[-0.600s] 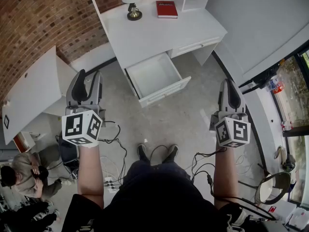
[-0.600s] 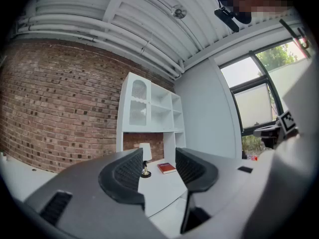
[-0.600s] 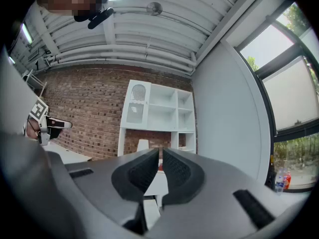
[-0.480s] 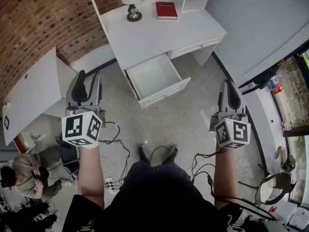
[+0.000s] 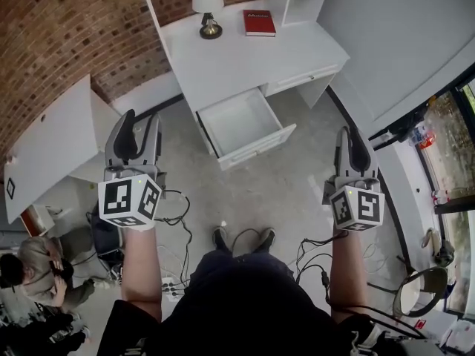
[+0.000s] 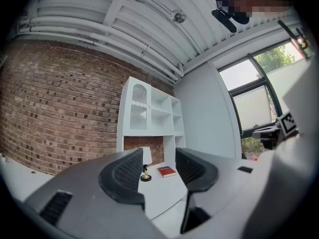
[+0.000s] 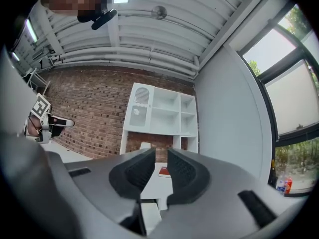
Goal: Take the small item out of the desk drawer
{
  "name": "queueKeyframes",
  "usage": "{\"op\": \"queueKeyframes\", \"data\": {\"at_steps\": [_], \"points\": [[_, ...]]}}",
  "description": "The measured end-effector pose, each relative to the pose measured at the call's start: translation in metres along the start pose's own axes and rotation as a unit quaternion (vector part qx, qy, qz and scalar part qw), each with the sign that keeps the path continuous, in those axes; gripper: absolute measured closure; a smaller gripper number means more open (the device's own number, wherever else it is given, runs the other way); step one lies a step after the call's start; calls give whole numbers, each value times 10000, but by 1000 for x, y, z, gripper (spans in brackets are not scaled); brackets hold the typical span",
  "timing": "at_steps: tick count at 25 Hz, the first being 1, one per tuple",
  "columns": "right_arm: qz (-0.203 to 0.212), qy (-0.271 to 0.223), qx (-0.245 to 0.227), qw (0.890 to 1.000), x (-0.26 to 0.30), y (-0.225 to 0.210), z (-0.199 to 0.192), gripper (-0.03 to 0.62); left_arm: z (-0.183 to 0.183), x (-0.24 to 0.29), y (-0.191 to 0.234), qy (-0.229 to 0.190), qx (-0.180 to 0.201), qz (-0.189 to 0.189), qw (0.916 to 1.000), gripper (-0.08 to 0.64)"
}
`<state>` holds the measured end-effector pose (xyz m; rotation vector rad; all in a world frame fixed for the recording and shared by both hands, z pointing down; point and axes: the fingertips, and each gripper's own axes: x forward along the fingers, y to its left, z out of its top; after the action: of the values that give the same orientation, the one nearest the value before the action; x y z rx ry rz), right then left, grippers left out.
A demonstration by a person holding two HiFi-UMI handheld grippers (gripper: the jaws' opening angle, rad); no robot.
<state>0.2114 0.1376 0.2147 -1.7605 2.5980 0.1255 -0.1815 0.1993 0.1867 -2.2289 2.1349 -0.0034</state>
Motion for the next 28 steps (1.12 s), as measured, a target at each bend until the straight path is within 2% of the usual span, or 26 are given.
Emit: {"op": "queueKeyframes", "data": {"at_steps": [5, 9, 13, 20, 28], "points": [[-195, -38, 8, 9998, 1, 23, 7, 528, -4, -9, 25, -27, -16, -146, 9999, 356], [-337, -107, 6, 9994, 2, 50, 19, 528, -8, -13, 56, -68, -259, -286, 9992, 357], [-474, -123, -104, 9987, 3, 69, 25, 528, -14, -6, 77, -101, -315, -402, 9986, 357], [-548, -99, -90, 9984, 17, 77, 25, 531, -20, 17, 81, -121, -402, -594, 9974, 357], [-423, -235, -76, 9988, 59, 63, 16, 531, -20, 54, 75, -103, -296, -510, 9982, 357]]}}
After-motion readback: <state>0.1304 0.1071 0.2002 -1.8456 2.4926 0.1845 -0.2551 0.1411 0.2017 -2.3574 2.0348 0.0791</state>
